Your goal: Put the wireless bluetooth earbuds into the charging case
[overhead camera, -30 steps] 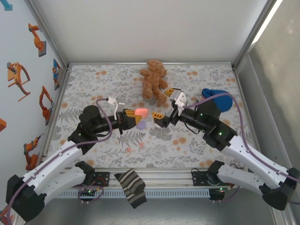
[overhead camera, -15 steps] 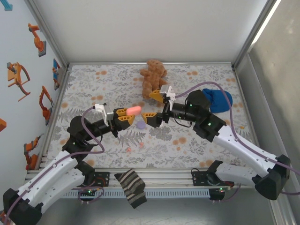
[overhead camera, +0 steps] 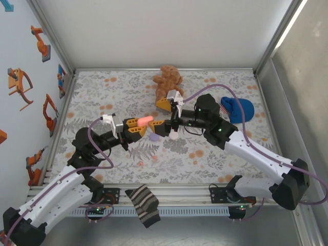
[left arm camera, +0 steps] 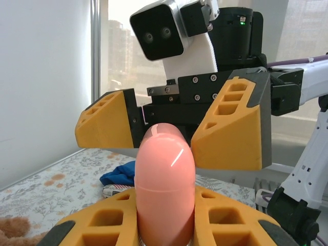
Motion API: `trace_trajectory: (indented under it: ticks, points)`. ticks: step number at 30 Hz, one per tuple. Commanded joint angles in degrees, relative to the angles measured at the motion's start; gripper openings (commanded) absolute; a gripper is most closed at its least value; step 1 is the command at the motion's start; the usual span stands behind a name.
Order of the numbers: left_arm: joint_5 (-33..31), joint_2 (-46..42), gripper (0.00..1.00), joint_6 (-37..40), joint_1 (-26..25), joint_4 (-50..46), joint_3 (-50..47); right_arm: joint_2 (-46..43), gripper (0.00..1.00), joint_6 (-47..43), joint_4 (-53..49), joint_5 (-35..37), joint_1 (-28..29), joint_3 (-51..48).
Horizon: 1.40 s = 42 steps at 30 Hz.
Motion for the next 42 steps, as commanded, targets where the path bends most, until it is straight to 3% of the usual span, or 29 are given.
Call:
trace_trajectory:
  ticks: [1,14,31,42]
  points:
    - [0.7,-0.9,0.00,1.1,-0.2,1.1,0.2,0.2,0.99,1.1,2.5,0.1,-0.3,2.2]
    - [0.9,-1.1,0.00,1.9,-0.2,-0.1,0.2,0.7,0.99,1.8,1.1,4.6,-0.5,4.0]
    - [-0.1,-1.8,0.00,2.3,-0.2,-1.9,0.0,-1.1,0.99,2.7,0.6,4.3,-1.0,4.1]
    - [-3.9,-5.9,0.00,3.4,-0.2,-8.5,-0.3,-4.6,0.99,2.6,-2.1,12.3,-1.0,2.1]
